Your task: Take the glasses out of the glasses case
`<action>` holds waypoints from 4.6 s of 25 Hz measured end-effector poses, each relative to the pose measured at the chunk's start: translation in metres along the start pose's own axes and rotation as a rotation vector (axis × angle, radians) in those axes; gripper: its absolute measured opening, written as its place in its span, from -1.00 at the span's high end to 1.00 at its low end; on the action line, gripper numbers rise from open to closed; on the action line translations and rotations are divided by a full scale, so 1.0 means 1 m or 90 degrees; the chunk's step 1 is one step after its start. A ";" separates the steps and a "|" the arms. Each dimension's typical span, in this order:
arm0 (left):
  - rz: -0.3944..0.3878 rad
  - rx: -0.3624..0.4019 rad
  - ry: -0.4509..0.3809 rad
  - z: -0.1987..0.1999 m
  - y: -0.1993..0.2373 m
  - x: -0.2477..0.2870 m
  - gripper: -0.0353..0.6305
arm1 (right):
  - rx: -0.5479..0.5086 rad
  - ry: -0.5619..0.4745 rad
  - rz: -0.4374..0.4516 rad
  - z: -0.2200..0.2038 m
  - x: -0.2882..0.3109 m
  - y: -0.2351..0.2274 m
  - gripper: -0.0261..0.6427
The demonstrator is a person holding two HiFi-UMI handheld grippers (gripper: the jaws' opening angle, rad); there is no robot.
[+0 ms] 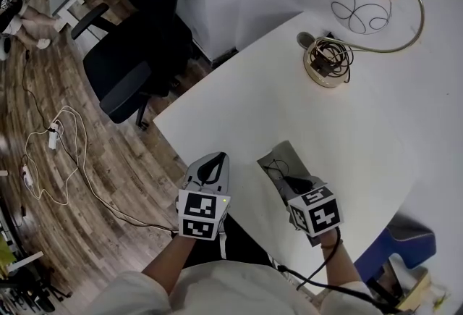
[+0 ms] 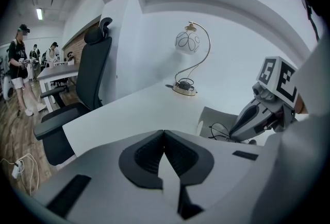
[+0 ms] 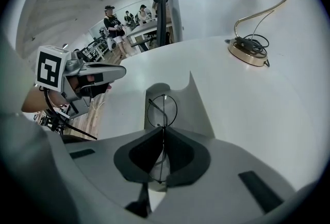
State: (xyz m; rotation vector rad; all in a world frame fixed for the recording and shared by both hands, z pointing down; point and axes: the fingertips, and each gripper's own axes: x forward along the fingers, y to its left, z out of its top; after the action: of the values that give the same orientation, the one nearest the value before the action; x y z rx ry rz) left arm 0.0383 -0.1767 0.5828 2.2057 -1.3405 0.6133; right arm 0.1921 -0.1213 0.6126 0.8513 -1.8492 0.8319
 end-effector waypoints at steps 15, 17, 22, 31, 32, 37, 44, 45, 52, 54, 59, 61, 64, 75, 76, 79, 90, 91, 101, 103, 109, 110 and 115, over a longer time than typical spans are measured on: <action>-0.026 0.033 -0.041 0.034 -0.008 -0.007 0.84 | -0.019 -0.052 -0.103 0.017 -0.028 -0.008 0.81; -0.030 0.036 -0.051 0.040 -0.009 -0.008 0.84 | -0.021 -0.061 -0.119 0.020 -0.032 -0.011 0.81; -0.049 0.053 -0.069 0.054 -0.016 -0.010 0.84 | -0.013 -0.097 -0.139 0.032 -0.045 -0.011 0.81; -0.082 0.079 -0.123 0.095 -0.031 -0.012 0.84 | 0.053 -0.196 -0.176 0.054 -0.087 -0.013 0.81; -0.087 0.079 -0.130 0.099 -0.034 -0.012 0.84 | 0.063 -0.207 -0.181 0.056 -0.092 -0.014 0.81; -0.112 0.080 -0.161 0.122 -0.051 -0.014 0.84 | 0.090 -0.251 -0.214 0.061 -0.120 -0.019 0.81; -0.154 0.108 -0.202 0.163 -0.082 -0.013 0.84 | 0.120 -0.323 -0.277 0.069 -0.167 -0.036 0.81; -0.161 0.114 -0.206 0.169 -0.086 -0.013 0.84 | 0.126 -0.334 -0.286 0.069 -0.174 -0.038 0.81; -0.201 0.158 -0.233 0.201 -0.117 -0.016 0.84 | 0.181 -0.406 -0.348 0.058 -0.214 -0.055 0.81; -0.212 0.169 -0.240 0.208 -0.125 -0.017 0.84 | 0.202 -0.431 -0.368 0.053 -0.226 -0.060 0.81; -0.243 0.184 -0.249 0.222 -0.148 -0.015 0.84 | 0.247 -0.503 -0.417 0.043 -0.258 -0.071 0.81; -0.254 0.189 -0.257 0.229 -0.157 -0.016 0.84 | 0.256 -0.523 -0.443 0.038 -0.270 -0.075 0.81; -0.271 0.196 -0.268 0.237 -0.171 -0.019 0.84 | 0.272 -0.551 -0.482 0.029 -0.287 -0.079 0.81; -0.310 0.205 -0.274 0.245 -0.203 -0.013 0.84 | 0.351 -0.614 -0.581 -0.010 -0.319 -0.095 0.80; -0.312 0.205 -0.274 0.244 -0.205 -0.013 0.84 | 0.361 -0.620 -0.587 -0.014 -0.321 -0.096 0.80; -0.320 0.203 -0.274 0.242 -0.211 -0.011 0.84 | 0.390 -0.636 -0.603 -0.026 -0.326 -0.099 0.80; -0.339 0.205 -0.264 0.232 -0.225 -0.010 0.84 | 0.423 -0.644 -0.624 -0.051 -0.333 -0.098 0.80; -0.340 0.206 -0.263 0.232 -0.226 -0.010 0.84 | 0.425 -0.643 -0.624 -0.052 -0.332 -0.098 0.80; -0.340 0.213 -0.256 0.226 -0.230 -0.009 0.84 | 0.431 -0.633 -0.633 -0.063 -0.333 -0.097 0.81; -0.341 0.216 -0.256 0.226 -0.231 -0.009 0.84 | 0.435 -0.637 -0.637 -0.065 -0.334 -0.098 0.81; -0.339 0.218 -0.255 0.225 -0.230 -0.011 0.84 | 0.441 -0.641 -0.644 -0.069 -0.338 -0.098 0.81; -0.339 0.218 -0.255 0.225 -0.230 -0.011 0.84 | 0.443 -0.641 -0.645 -0.069 -0.338 -0.098 0.81; -0.341 0.215 -0.256 0.224 -0.231 -0.011 0.84 | 0.446 -0.643 -0.647 -0.071 -0.339 -0.098 0.81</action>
State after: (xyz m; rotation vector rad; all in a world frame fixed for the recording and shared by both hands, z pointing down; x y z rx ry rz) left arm 0.2694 -0.2130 0.3615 2.9237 -0.7757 0.2058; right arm 0.4228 -0.0445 0.3477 2.7190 -1.4436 0.3331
